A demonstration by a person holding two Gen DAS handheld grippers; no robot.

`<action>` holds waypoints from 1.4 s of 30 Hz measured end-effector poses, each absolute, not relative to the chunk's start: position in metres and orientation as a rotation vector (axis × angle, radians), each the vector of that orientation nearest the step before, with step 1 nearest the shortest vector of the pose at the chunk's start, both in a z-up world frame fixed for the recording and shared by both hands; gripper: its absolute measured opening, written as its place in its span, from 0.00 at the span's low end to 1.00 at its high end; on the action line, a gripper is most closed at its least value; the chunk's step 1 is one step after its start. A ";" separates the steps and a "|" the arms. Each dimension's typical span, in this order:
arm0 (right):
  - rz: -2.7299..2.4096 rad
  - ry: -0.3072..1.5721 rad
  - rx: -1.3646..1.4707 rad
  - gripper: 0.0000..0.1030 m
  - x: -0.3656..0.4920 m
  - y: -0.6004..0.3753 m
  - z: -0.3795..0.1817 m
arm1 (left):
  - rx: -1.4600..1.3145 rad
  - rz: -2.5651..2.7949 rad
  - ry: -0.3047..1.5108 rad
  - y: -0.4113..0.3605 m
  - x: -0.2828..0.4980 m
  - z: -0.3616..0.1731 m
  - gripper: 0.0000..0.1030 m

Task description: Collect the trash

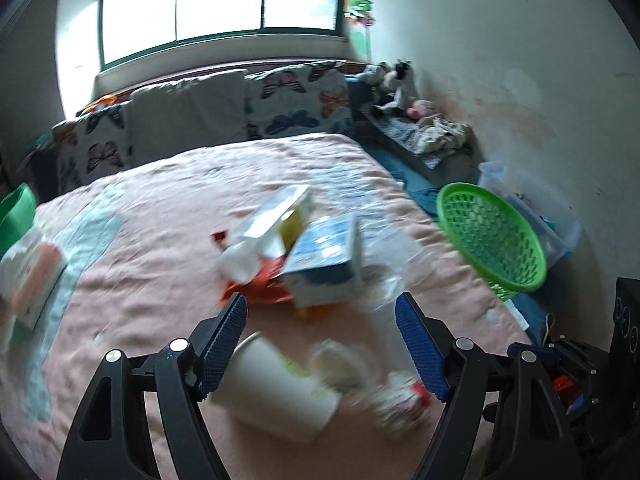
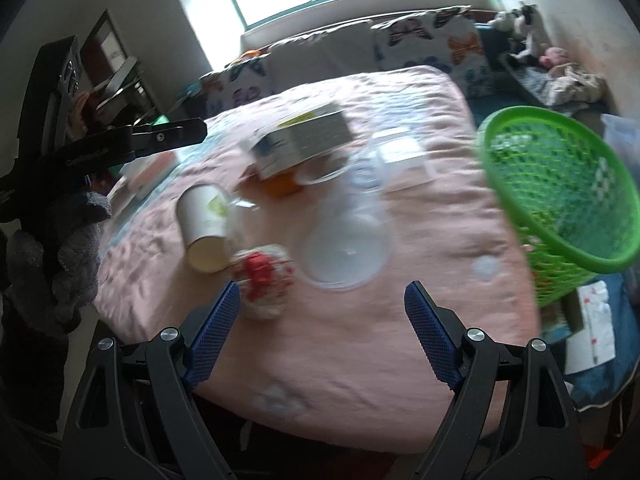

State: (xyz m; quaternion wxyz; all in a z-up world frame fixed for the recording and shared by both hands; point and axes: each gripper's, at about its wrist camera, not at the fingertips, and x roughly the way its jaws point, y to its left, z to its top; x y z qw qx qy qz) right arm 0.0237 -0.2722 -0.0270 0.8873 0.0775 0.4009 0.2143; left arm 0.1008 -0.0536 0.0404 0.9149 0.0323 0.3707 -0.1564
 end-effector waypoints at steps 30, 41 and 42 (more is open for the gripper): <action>0.472 0.878 0.071 0.50 0.032 -0.215 -0.053 | -0.327 -0.131 0.974 0.006 0.104 -0.032 0.72; 0.446 0.840 0.126 0.50 0.018 -0.253 -0.033 | -0.414 -0.079 0.979 0.009 0.118 -0.038 0.75; 0.441 0.838 0.130 0.50 0.017 -0.256 -0.032 | -0.412 -0.074 0.983 0.009 0.119 -0.040 0.76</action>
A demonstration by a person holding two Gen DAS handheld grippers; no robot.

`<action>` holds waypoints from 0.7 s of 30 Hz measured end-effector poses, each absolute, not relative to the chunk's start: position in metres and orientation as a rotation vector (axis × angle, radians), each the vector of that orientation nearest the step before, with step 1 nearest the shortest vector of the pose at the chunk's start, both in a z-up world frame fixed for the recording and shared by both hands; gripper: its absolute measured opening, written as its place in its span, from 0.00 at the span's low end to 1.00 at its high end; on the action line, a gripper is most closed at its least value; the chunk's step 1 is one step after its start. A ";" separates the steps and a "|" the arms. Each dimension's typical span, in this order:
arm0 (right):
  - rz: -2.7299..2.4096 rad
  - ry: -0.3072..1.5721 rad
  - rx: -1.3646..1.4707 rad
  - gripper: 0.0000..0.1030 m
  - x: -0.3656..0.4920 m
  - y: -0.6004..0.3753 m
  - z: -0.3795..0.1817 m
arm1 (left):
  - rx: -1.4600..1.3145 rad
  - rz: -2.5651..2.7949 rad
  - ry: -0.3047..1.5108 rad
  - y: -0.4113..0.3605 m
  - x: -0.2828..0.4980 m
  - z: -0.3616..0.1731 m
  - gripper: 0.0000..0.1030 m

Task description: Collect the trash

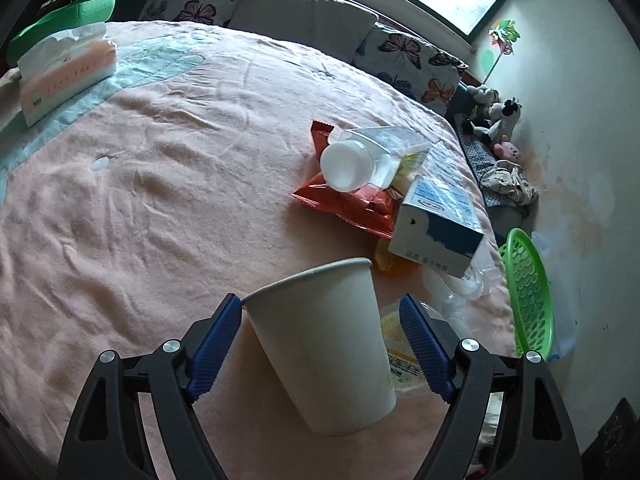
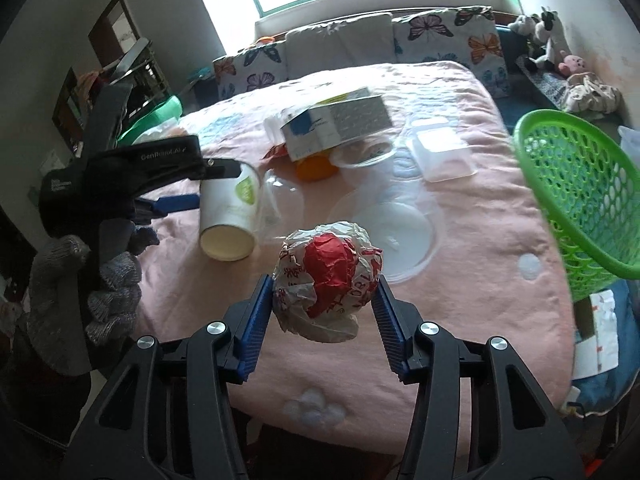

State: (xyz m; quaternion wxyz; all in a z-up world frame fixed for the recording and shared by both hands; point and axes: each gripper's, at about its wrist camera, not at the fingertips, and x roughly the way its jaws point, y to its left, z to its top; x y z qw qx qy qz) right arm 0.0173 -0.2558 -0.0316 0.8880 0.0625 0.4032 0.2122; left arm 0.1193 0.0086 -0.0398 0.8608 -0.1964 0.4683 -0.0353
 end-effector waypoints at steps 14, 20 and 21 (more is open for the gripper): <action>0.327 0.805 0.207 0.50 0.027 -0.310 -0.019 | -0.442 -0.128 0.988 0.015 0.114 -0.042 0.65; 0.259 0.789 0.248 0.50 0.038 -0.344 -0.015 | -0.410 -0.154 0.943 0.018 0.102 -0.014 0.65; 0.249 0.788 0.250 0.50 0.040 -0.348 -0.015 | -0.401 -0.164 0.928 0.017 0.100 -0.007 0.65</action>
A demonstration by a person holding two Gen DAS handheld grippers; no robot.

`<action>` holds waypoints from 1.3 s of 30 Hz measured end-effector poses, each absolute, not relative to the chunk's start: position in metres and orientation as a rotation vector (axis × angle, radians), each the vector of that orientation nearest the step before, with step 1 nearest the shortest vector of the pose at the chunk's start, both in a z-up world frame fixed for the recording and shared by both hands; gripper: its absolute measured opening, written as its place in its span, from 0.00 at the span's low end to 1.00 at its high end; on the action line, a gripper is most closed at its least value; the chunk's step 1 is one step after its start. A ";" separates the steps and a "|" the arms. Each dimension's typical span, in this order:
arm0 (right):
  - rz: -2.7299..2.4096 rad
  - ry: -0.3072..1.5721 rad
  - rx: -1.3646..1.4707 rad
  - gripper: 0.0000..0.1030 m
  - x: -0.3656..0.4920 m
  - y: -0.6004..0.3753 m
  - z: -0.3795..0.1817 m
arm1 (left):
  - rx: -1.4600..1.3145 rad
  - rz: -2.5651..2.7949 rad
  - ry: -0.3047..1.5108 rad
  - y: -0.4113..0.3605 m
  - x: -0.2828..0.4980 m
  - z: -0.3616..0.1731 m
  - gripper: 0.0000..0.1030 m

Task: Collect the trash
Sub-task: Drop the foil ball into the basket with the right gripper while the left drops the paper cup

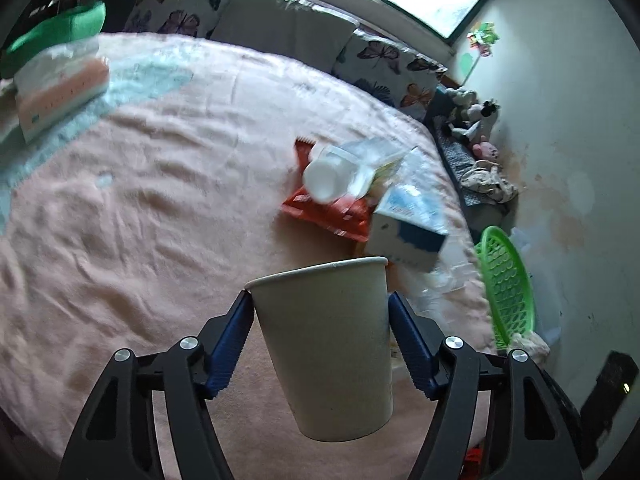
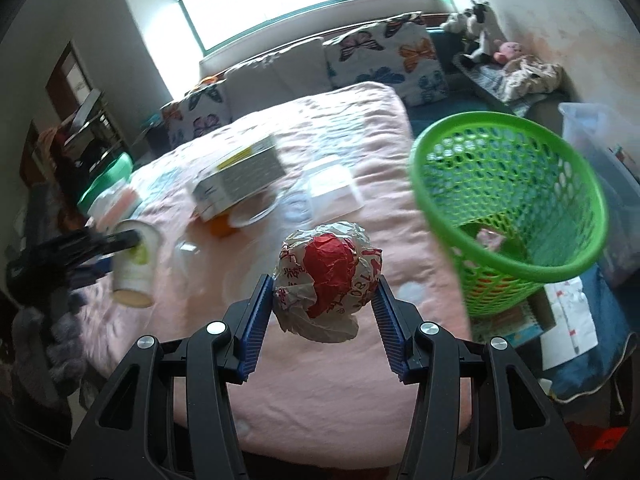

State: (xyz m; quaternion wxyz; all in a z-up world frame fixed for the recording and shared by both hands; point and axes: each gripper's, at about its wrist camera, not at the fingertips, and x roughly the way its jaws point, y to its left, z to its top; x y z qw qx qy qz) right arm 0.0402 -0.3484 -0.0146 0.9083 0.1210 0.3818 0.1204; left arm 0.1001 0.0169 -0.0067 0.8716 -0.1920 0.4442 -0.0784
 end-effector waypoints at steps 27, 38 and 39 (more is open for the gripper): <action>-0.028 0.812 0.290 0.69 0.105 -0.486 -0.047 | -0.154 -0.572 0.873 -0.193 0.171 0.070 0.65; -0.030 0.770 0.298 0.70 0.072 -0.502 -0.040 | -0.050 -0.680 0.917 -0.288 0.191 0.047 0.65; -0.030 0.766 0.301 0.71 0.069 -0.503 -0.039 | -0.042 -0.685 0.923 -0.297 0.193 0.043 0.65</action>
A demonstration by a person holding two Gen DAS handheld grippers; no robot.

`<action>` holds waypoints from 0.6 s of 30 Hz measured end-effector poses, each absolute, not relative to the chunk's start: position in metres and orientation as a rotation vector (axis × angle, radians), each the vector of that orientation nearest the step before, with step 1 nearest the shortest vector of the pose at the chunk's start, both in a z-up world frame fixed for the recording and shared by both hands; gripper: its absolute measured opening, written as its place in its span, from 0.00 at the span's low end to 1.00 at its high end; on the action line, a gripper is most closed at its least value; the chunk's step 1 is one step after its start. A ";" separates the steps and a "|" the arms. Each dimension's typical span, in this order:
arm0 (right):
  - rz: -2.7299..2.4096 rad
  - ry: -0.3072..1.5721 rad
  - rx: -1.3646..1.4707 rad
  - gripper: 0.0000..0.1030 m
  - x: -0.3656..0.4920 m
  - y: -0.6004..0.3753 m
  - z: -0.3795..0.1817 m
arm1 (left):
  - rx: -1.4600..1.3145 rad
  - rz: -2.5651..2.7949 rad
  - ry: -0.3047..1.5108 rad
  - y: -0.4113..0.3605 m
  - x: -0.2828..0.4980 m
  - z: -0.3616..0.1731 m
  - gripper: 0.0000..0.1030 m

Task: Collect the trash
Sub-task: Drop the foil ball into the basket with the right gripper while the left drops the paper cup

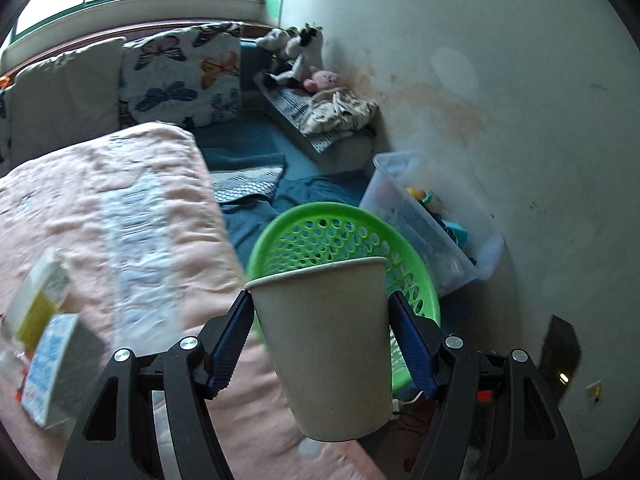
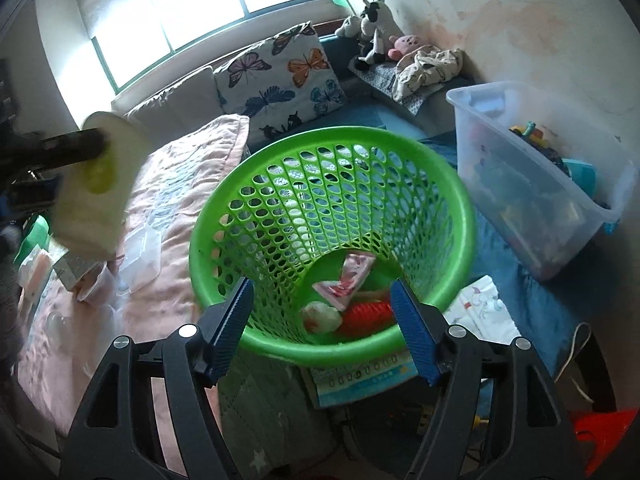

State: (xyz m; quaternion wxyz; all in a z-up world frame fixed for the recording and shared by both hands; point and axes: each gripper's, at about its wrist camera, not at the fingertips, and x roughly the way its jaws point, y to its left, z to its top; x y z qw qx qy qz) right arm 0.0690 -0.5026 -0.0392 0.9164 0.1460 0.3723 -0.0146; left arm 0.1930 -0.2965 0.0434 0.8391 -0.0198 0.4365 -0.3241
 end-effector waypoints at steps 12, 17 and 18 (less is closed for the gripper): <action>-0.027 0.750 0.326 0.71 0.044 -0.505 -0.044 | 0.038 -0.715 0.980 -0.356 0.206 0.009 0.68; -0.021 0.748 0.336 0.71 0.039 -0.504 -0.044 | 0.026 -0.735 0.995 -0.359 0.203 0.002 0.76; -0.022 0.747 0.336 0.71 0.038 -0.504 -0.043 | 0.026 -0.736 0.990 -0.358 0.202 0.002 0.76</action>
